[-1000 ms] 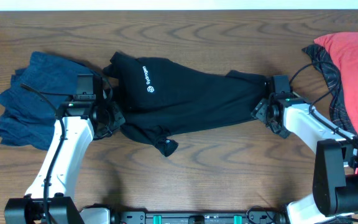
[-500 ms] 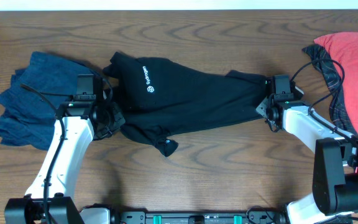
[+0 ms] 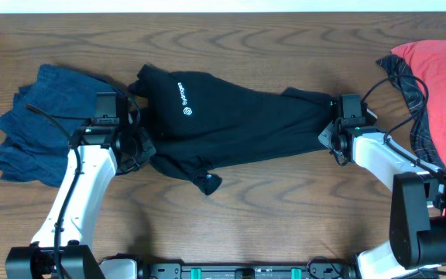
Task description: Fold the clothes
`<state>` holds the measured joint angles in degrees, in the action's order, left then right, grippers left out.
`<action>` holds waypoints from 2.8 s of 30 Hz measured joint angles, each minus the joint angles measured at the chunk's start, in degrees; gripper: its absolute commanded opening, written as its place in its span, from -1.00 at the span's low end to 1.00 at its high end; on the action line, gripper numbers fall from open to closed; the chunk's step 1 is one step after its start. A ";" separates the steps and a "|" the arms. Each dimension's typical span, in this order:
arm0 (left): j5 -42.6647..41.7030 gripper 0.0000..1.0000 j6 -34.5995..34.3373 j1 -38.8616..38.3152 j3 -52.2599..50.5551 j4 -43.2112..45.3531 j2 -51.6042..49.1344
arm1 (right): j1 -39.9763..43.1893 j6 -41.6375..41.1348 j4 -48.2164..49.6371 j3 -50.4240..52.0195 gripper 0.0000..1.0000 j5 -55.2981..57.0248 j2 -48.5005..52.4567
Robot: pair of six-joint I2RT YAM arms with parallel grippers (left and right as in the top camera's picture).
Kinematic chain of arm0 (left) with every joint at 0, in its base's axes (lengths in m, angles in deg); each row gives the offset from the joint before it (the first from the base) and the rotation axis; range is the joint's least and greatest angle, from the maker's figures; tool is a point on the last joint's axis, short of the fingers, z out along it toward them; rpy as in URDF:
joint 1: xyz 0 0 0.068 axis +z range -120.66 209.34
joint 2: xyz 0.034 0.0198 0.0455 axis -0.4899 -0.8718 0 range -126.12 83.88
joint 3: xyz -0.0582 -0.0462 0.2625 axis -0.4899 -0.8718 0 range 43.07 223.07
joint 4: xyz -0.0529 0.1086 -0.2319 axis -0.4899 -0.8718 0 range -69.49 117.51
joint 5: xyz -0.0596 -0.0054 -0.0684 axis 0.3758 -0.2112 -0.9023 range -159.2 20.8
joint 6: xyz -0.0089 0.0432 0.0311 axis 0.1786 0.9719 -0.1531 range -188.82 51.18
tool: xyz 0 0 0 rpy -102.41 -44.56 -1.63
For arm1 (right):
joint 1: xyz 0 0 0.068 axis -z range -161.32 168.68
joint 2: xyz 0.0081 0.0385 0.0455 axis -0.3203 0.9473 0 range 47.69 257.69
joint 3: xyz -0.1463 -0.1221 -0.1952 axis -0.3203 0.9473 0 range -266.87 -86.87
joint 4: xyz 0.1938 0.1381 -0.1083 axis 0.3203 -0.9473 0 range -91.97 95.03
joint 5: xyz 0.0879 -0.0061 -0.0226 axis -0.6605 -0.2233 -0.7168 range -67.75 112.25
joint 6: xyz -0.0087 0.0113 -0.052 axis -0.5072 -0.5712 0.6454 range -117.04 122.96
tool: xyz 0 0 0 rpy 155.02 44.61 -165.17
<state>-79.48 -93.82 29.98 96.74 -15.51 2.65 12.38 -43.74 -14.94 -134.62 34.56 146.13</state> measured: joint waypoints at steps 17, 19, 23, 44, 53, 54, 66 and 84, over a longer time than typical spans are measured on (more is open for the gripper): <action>-0.70 -0.87 1.31 -0.13 -0.31 13.81 0.00 | 12.17 0.81 -24.15 0.72 -0.98 2.45 -3.65; -1.40 -0.25 1.70 -0.31 -0.33 16.37 0.00 | 12.98 1.27 -24.22 0.94 -0.98 2.51 -3.80; -1.51 0.50 1.79 -0.57 -0.33 15.47 0.00 | 13.25 1.97 -24.13 1.09 -0.98 3.23 -3.82; -1.38 0.38 3.34 -10.99 -9.18 18.78 -0.04 | 13.33 2.23 -23.61 1.31 -0.98 4.24 -3.85; -1.33 0.20 9.57 -14.38 -13.68 29.62 -0.09 | 13.33 2.23 -23.58 1.33 -0.98 4.26 -3.85; -1.36 0.19 10.12 -14.38 -13.70 29.57 -0.09 | 13.33 2.23 -23.58 1.33 -0.98 4.26 -3.85; -2.25 0.32 15.34 -16.17 -13.86 23.15 2.10 | 13.33 2.23 -23.41 1.33 -0.98 4.33 -3.85; -3.52 0.27 21.49 -19.02 -14.08 26.47 -1.09 | 13.35 2.25 -23.04 1.40 -0.98 4.66 -3.85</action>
<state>-83.00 -72.33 10.96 82.67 10.95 1.56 25.73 -41.49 -37.97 -133.22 39.22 142.28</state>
